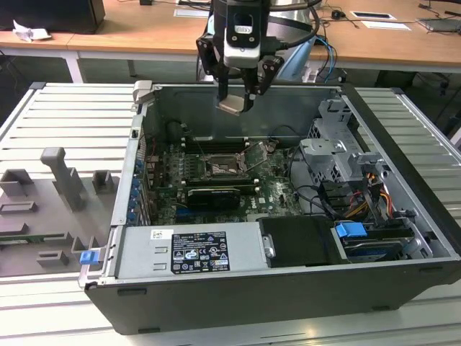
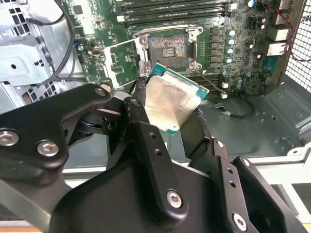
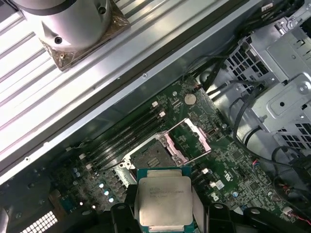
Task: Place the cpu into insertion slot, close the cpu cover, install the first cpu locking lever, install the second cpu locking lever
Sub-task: 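Place the cpu into insertion slot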
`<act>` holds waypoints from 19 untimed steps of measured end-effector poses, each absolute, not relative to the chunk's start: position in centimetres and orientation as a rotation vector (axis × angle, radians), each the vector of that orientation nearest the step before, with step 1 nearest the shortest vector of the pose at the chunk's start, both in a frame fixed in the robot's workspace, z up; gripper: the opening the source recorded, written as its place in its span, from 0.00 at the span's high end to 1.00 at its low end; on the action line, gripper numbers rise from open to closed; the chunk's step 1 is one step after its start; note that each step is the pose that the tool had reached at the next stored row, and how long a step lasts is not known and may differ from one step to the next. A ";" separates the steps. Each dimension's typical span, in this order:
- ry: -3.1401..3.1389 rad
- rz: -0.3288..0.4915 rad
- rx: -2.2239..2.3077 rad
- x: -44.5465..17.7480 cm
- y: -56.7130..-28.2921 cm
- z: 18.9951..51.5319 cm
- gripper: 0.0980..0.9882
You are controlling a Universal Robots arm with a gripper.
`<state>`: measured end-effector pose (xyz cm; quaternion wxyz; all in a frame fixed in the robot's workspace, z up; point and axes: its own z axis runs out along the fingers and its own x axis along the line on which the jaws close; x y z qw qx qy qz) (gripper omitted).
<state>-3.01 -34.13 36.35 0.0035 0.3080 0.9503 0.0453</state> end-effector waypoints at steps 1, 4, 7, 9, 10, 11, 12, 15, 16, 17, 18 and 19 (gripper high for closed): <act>2.978 0.142 0.968 -3.0 -34.1 36.3 0.52; 2.949 0.142 1.046 -3.0 -34.1 36.2 0.52; 2.912 0.141 1.137 -3.0 -34.1 36.1 0.52; 2.887 0.140 1.195 -3.0 -34.1 36.1 0.52; 2.868 0.140 1.236 -3.0 -34.1 36.0 0.52; 2.853 0.140 1.267 -3.0 -34.1 36.0 0.52; 2.841 0.139 1.294 -3.0 -34.1 35.9 0.52; 2.799 0.138 1.376 -3.0 -34.1 35.9 0.52; 2.776 0.138 1.419 -3.0 -34.1 35.8 0.52; 2.752 0.137 1.462 -3.0 -34.1 35.7 0.52; 2.735 0.137 1.491 -3.0 -34.1 35.7 0.52; 2.721 0.136 1.514 -3.0 -34.1 35.6 0.52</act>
